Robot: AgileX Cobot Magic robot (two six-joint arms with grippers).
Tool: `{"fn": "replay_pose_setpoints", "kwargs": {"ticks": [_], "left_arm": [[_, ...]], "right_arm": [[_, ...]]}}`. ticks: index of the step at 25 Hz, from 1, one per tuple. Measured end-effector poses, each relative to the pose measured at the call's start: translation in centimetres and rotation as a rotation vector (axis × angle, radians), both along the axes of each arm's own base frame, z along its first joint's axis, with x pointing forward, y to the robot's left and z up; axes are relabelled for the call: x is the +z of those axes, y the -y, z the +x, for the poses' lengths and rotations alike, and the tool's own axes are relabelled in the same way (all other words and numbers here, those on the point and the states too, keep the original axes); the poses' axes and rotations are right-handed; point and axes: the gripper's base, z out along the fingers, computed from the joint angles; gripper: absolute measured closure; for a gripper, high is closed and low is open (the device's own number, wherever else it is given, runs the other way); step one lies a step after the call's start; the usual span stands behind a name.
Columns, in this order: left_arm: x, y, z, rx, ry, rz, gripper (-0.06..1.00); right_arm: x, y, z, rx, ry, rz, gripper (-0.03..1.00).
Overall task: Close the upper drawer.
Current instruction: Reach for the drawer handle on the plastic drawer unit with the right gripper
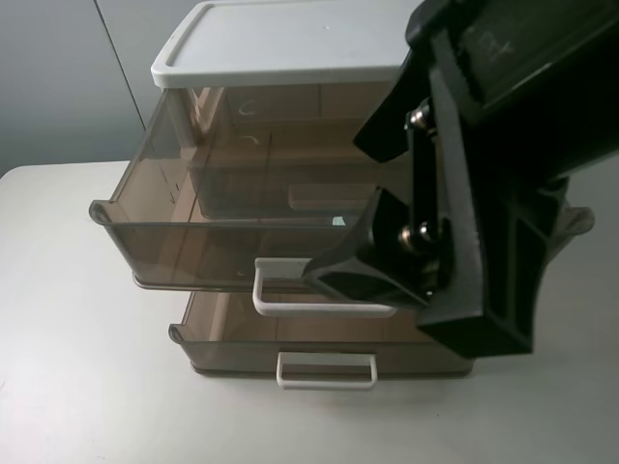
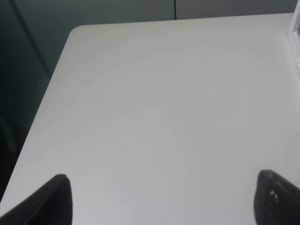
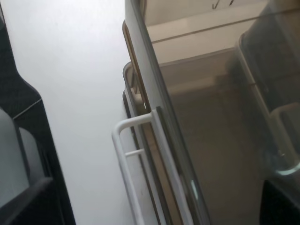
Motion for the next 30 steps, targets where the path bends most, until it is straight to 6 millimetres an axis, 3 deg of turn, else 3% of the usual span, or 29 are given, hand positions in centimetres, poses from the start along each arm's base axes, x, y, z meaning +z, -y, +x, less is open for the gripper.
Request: {"fn": "replay_pose_setpoints", "kwargs": {"ticks": [11,25,30], "left_arm": [[0.0,0.0,0.0,0.0,0.0,0.0,0.2],[0.0,0.0,0.0,0.0,0.0,0.0,0.2],[0.0,0.0,0.0,0.0,0.0,0.0,0.2]], "right_arm": [[-1.7,-1.6,0.7,0.019,-0.021,-0.059,0.32],[-4.8,-3.3,3.2,0.004,0.067,-0.244,0.32],[-4.9,-3.1,4.1,-0.028,0.12,-0.271,0.32]]}}
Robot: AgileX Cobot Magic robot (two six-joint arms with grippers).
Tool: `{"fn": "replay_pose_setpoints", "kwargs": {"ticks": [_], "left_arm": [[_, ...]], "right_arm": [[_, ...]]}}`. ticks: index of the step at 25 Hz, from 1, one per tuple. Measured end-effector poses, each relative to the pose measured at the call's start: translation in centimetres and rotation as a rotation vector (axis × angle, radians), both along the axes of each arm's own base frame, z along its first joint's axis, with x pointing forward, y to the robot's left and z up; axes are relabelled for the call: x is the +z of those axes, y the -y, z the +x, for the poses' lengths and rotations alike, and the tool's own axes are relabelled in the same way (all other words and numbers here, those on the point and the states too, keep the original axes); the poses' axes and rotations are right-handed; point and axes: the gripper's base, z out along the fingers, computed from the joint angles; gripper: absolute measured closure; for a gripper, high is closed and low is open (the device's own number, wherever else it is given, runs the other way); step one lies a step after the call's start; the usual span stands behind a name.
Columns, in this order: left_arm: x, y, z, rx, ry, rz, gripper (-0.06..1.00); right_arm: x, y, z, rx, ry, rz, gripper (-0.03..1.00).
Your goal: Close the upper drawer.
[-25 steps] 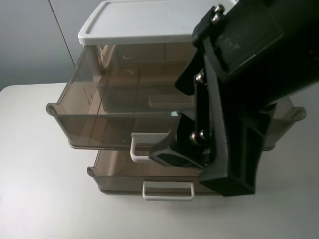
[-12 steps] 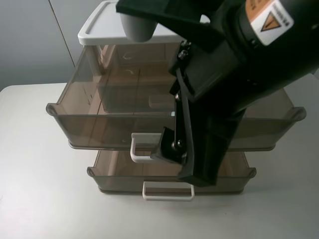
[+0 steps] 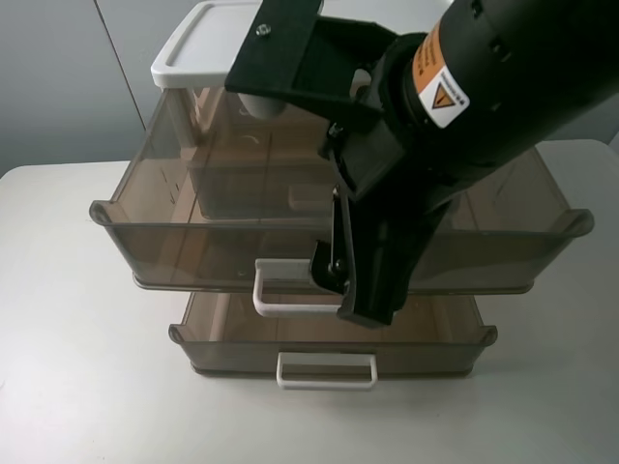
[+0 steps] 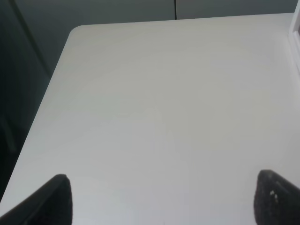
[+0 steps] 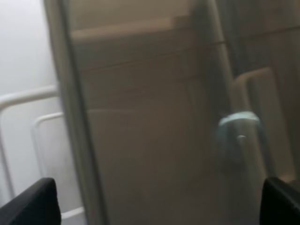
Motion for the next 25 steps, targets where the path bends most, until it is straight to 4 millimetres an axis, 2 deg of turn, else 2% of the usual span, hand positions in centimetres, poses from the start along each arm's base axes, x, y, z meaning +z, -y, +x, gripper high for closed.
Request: {"fn": "replay_pose_setpoints", "kwargs": {"ticks": [5,20,25], "left_arm": [[0.0,0.0,0.0,0.0,0.0,0.0,0.2],[0.0,0.0,0.0,0.0,0.0,0.0,0.2],[0.0,0.0,0.0,0.0,0.0,0.0,0.2]], "right_arm": [[0.2,0.2,0.4,-0.018,0.05,-0.015,0.32],[0.0,1.3,2.3,-0.119,0.044,0.001,0.32],[0.0,1.3,2.4,-0.131,0.037,0.014,0.32]]}}
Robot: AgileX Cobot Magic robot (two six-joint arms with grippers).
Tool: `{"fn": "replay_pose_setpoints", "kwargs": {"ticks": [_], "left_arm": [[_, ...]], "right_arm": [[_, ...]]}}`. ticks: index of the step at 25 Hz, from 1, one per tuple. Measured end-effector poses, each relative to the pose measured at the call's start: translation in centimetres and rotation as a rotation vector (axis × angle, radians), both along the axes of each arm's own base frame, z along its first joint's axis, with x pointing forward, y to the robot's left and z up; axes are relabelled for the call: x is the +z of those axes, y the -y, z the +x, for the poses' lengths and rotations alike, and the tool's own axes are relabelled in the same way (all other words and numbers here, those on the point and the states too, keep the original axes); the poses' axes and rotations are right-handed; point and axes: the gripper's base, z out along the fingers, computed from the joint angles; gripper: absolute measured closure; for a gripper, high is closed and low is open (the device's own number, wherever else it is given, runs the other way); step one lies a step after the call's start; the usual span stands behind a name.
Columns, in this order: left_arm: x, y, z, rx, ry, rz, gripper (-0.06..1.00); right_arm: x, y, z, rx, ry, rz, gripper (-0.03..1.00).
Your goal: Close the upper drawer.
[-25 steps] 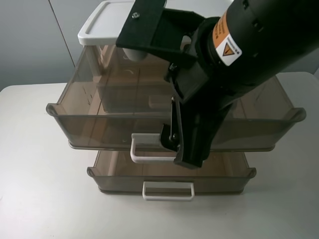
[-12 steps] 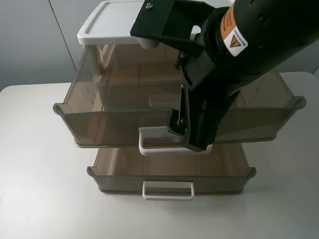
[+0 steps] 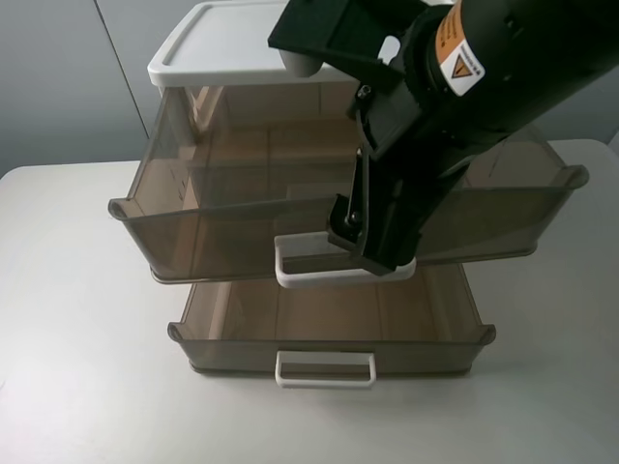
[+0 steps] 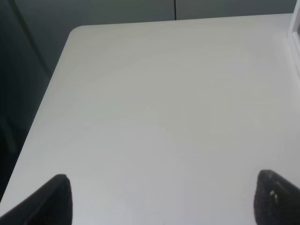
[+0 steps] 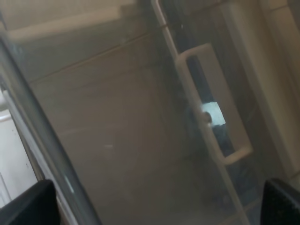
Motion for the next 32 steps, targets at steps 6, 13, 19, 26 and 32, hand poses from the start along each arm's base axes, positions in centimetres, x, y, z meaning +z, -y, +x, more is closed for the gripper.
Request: {"fn": "replay_pose_setpoints", "kwargs": {"ticks": [6,13,19,26,32], "left_arm": [[0.0,0.0,0.0,0.0,0.0,0.0,0.2],[0.0,0.0,0.0,0.0,0.0,0.0,0.2],[0.0,0.0,0.0,0.0,0.0,0.0,0.2],[0.0,0.0,0.0,0.0,0.0,0.0,0.2],[0.0,0.0,0.0,0.0,0.0,0.0,0.2]], "right_arm": [[0.3,-1.1,0.8,0.019,0.028,0.097,0.32],[0.2,-1.7,0.9,0.038,0.029,0.124,0.32],[1.0,-1.6,0.8,0.028,0.006,0.112,0.32],[4.2,-1.0,-0.2,0.04,0.032,0.129,0.32],[5.6,-1.2,-3.0,0.122,-0.004,0.137,0.33]]}}
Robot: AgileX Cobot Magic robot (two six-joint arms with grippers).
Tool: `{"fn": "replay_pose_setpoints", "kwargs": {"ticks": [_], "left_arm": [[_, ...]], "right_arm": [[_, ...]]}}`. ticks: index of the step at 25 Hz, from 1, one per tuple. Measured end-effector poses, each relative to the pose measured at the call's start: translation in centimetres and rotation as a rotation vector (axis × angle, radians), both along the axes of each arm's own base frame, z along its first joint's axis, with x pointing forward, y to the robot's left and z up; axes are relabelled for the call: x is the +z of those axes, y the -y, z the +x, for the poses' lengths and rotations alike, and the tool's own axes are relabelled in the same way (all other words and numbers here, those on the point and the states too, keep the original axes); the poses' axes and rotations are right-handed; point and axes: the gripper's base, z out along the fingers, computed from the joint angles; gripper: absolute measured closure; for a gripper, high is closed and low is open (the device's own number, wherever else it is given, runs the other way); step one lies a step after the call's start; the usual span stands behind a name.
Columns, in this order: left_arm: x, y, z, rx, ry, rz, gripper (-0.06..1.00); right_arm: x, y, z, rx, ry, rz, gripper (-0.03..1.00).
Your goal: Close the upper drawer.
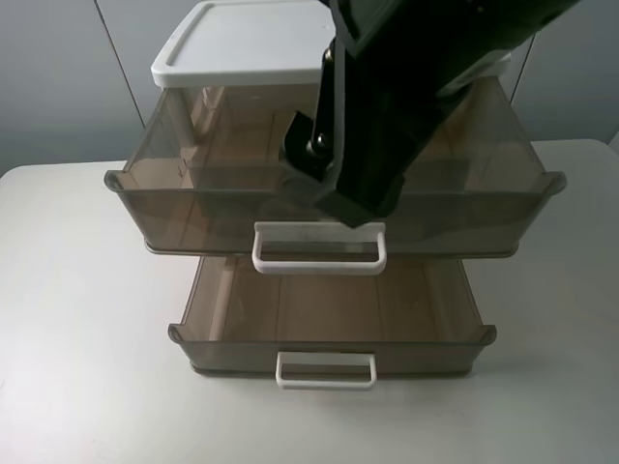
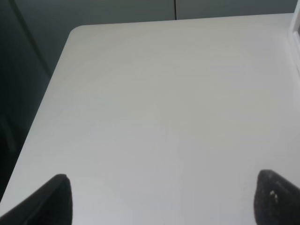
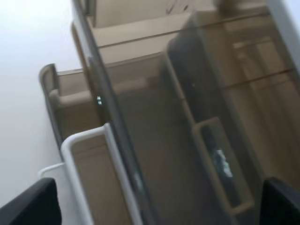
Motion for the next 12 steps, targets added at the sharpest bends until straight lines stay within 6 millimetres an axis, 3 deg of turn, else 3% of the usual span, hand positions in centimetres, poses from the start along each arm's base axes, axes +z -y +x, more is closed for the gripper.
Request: {"fn": "replay_pose_setpoints", "kwargs": {"ticks": [7,12], "left_arm": [[0.0,0.0,0.0,0.0,0.0,0.0,0.2],[0.0,0.0,0.0,0.0,0.0,0.0,0.2]], "right_arm": [[-0.3,-1.4,-3.6,0.19,-0.138,0.01,0.33],[-0.5,-1.9,-4.6,0.255,-0.196,0.027,0.35]]}}
